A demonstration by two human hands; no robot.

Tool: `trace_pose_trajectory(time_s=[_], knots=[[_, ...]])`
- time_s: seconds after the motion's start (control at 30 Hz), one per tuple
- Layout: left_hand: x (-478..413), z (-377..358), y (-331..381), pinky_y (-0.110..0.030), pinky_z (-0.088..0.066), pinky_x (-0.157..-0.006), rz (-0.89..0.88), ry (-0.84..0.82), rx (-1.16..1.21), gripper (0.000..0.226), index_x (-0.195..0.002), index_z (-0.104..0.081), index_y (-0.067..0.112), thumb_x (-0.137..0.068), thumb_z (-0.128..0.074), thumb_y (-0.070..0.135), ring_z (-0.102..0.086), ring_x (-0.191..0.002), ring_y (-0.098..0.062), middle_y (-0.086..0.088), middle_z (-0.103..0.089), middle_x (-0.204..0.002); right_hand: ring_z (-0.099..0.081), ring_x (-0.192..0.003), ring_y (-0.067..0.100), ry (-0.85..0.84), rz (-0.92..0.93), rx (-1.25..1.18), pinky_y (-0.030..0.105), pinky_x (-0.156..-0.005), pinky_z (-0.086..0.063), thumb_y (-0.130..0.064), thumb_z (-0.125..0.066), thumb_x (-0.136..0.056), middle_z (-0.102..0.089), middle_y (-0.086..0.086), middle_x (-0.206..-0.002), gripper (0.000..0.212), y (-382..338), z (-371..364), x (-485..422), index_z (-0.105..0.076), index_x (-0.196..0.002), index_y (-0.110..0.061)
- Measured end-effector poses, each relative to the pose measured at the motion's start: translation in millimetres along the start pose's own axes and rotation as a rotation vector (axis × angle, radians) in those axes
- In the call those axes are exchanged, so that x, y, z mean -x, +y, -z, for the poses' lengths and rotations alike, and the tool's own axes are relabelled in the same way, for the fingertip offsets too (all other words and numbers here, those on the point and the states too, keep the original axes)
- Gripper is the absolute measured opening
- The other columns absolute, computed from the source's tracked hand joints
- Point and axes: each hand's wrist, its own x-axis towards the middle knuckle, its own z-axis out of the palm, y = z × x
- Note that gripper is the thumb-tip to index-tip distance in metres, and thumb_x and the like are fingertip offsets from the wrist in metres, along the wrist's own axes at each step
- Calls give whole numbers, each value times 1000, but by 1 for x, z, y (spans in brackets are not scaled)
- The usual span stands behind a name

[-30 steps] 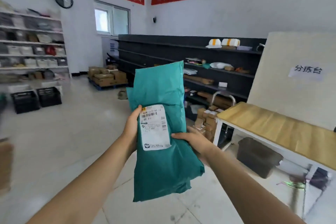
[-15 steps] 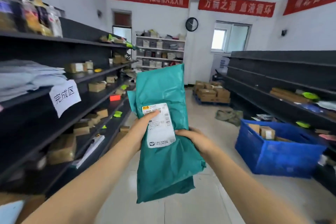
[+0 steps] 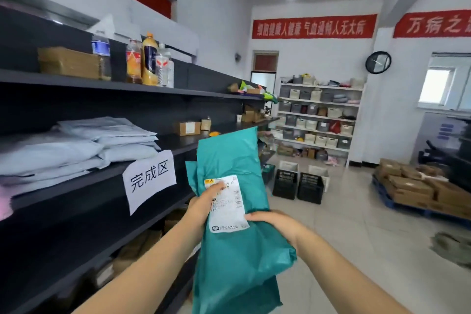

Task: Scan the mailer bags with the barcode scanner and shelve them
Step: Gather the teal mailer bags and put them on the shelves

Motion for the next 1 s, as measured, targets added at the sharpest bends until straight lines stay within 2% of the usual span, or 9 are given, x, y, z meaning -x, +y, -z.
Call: trace_pose_trajectory(time_s=[0.1, 0.17, 0.3, 0.43, 0.67, 0.8, 0.87, 0.93, 1.0], knots=[[-90, -4, 10, -45, -51, -95, -28, 51, -42, 63, -114, -65, 13, -62, -77, 48, -70, -94, -29, -9, -73, -103, -73, -84, 27, -39, -2, 58, 33, -71, -56, -20, -82, -68, -75, 15, -101, 49, -16, 34, -101, -69, -112, -5], [-146, -11, 27, -45, -50, -96, -32, 94, -51, 48, -110, -67, 14, -75, -69, 47, -69, -94, -30, -11, -73, -102, -72, -82, 27, -71, 13, 84, 33, -70, -57, -21, -84, -60, -75, 15, -99, 54, -39, 56, -170, -71, -109, -5], [-239, -17, 66, -36, -50, -84, -70, 124, -2, 28, -93, -68, 17, -90, -53, 41, -66, -85, -28, -8, -76, -86, -69, -95, 30, -166, 49, 142, 41, -95, -52, -30, -86, -40, -73, 15, -106, 73, -95, 80, -302, -72, -107, -6], [-313, 9, 99, -35, -50, -84, -144, 184, -65, 30, -99, -71, 19, -89, -54, 41, -68, -93, -24, -6, -75, -102, -66, -104, 33, -293, 27, 67, 41, -91, -52, -23, -77, -63, -70, 17, -114, 56, -127, 72, -414, -67, -116, -6], [-468, 84, 161, -36, -49, -82, -209, 363, -120, 33, -87, -69, 18, -91, -48, 43, -65, -80, -27, -8, -73, -88, -64, -109, 35, -503, 63, -15, 46, -99, -49, -19, -74, -74, -68, 16, -119, 48, -169, 16, -604, -67, -120, -10], [-550, 140, 203, -35, -50, -71, -174, 526, -115, 33, -86, -64, 16, -94, -45, 41, -62, -74, -29, -11, -69, -84, -71, -80, 26, -597, 28, 35, 34, -76, -56, -13, -67, -83, -74, 13, -94, 20, -207, -28, -704, -72, -101, -6], [-582, 167, 230, -31, -48, -63, -187, 621, -166, 28, -92, -62, 14, -95, -46, 36, -60, -70, -27, -11, -66, -86, -71, -77, 25, -633, 23, 40, 32, -71, -57, -13, -65, -84, -73, 13, -93, 21, -224, -53, -747, -71, -103, -5], [-610, 192, 253, -30, -46, -65, -194, 711, -280, 27, -108, -61, 8, -96, -48, 29, -61, -79, -28, -13, -66, -100, -70, -80, 27, -664, 39, 42, 33, -74, -57, -13, -69, -81, -71, 15, -98, 26, -237, -81, -784, -70, -105, -5], [-626, 213, 261, -30, -46, -78, -148, 807, -432, 34, -121, -57, 2, -97, -46, 24, -60, -104, -29, -13, -61, -116, -69, -83, 27, -706, 20, 59, 35, -79, -56, -10, -70, -79, -71, 15, -98, 30, -238, -106, -811, -70, -108, -4]])
